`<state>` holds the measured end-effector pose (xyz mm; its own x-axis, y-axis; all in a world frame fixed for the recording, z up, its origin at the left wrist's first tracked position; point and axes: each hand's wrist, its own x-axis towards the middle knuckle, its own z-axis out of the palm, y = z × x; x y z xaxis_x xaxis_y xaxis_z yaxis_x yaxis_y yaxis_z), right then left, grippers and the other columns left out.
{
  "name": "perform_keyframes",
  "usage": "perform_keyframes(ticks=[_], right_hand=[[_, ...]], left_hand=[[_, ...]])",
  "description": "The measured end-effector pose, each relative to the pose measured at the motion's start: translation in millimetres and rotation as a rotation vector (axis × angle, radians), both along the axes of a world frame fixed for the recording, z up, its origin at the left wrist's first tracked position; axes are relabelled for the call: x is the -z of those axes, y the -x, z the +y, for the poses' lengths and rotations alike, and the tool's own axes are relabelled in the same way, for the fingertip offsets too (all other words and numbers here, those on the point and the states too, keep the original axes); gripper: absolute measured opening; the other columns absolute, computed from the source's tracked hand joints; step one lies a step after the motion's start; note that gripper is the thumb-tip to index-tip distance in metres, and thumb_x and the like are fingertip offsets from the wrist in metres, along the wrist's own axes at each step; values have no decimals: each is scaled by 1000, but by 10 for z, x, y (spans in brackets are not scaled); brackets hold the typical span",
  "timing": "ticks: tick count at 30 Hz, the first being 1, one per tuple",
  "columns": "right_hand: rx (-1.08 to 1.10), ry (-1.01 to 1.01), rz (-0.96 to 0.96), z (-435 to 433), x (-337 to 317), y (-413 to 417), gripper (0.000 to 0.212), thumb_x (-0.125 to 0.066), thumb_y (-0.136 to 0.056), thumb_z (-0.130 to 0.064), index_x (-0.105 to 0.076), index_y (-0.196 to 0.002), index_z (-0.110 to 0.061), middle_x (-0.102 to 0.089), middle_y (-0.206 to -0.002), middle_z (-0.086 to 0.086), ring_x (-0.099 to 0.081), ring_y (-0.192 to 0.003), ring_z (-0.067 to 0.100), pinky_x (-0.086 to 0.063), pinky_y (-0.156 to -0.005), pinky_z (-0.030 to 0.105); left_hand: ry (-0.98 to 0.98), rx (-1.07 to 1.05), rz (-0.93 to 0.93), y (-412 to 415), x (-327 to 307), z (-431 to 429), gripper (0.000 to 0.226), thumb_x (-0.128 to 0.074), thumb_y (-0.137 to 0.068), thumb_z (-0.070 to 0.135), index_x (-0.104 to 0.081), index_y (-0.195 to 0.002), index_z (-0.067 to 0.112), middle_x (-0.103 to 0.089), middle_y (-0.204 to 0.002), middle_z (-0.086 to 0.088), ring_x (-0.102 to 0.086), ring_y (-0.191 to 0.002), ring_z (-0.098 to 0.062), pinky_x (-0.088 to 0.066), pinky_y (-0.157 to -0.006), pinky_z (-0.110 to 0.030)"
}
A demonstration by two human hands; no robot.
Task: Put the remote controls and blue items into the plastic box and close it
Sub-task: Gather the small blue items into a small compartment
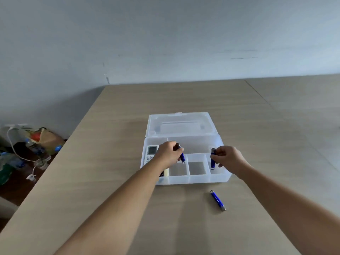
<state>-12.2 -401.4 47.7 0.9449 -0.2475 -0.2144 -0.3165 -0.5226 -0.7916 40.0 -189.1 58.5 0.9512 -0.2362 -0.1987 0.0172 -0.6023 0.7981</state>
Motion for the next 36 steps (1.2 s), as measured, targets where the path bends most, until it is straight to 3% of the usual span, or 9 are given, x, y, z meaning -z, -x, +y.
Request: perform_keyframes(ticks=[2, 7, 12, 16, 21, 24, 26, 30, 36], right_hand=[[16, 16, -12, -189, 20, -7, 13, -64, -79, -9, -64, -92, -11, -67, -73, 5, -55, -59, 22, -46, -55, 25], [-144, 320, 13, -309, 188, -129, 29, -56, -81, -12, -49, -105, -27, -70, -80, -1, -50, -59, 22, -38, -47, 24], [-419, 787, 152, -239, 386, -334, 28, -49, -82, -8, -54, -106, -21, -59, -73, -2, -51, -61, 22, -31, -45, 23], [-573, 1087, 246, -156, 485, -426, 23, -49, -84, -4, -57, -103, -16, -67, -88, 2, -55, -73, 24, -37, -74, 26], [-724, 1338, 288, -95, 490, -516, 30, -56, -84, -6, -38, -62, -16, -42, -57, -5, -39, -53, 12, -27, -105, 28], [-769, 1424, 296, -90, 502, -521, 18, -58, -85, -11, -49, -70, -17, -64, -79, -7, -58, -83, 16, -25, -105, 30], [-801, 1451, 269, -117, 505, -509, 11, -58, -86, -13, -52, -79, -19, -69, -96, -5, -59, -99, 17, -25, -104, 31], [-782, 1362, 110, -286, 487, -478, 18, -52, -86, -4, -58, -83, -21, -63, -87, -2, -56, -102, 21, -28, -99, 32], [-307, 782, -108, -655, 432, -341, 28, -45, -87, -11, -64, -106, -18, -70, -102, -2, -60, -97, 22, -33, -84, 27]], left_hand=[[-89, 91, -7, -1, 67, -265, 17, -53, -91, 24, -59, -79, 14, -72, -92, -15, -68, -88, -30, -57, -81, -36], [-150, 159, -8, -39, 256, -655, 17, -53, -92, 22, -60, -83, 9, -60, -83, -7, -52, -74, -23, -39, -59, -25], [-115, 98, 6, -132, 386, -704, 24, -53, -92, 22, -67, -94, 2, -70, -95, -14, -66, -90, -30, -52, -77, -35], [-80, 72, 15, -196, 429, -669, 24, -54, -90, 21, -68, -93, 2, -71, -97, -17, -68, -95, -33, -53, -83, -40], [-92, 80, 25, -231, 396, -701, 27, -52, -92, 22, -67, -95, 0, -71, -98, -19, -68, -96, -33, -54, -83, -40], [-91, 79, 27, -256, 374, -739, 26, -52, -92, 21, -67, -99, 2, -71, -99, -18, -68, -97, -33, -54, -83, -39], [-77, 71, 29, -266, 356, -773, 25, -52, -93, 20, -67, -103, 3, -70, -101, -16, -68, -98, -33, -53, -87, -39], [-124, 83, 9, -275, 335, -876, 22, -53, -95, 21, -63, -106, 5, -69, -106, -17, -68, -100, -32, -53, -89, -39], [-295, 195, -51, -211, 313, -1177, 24, -53, -94, 18, -64, -104, 0, -69, -105, -17, -63, -94, -32, -46, -77, -31]])
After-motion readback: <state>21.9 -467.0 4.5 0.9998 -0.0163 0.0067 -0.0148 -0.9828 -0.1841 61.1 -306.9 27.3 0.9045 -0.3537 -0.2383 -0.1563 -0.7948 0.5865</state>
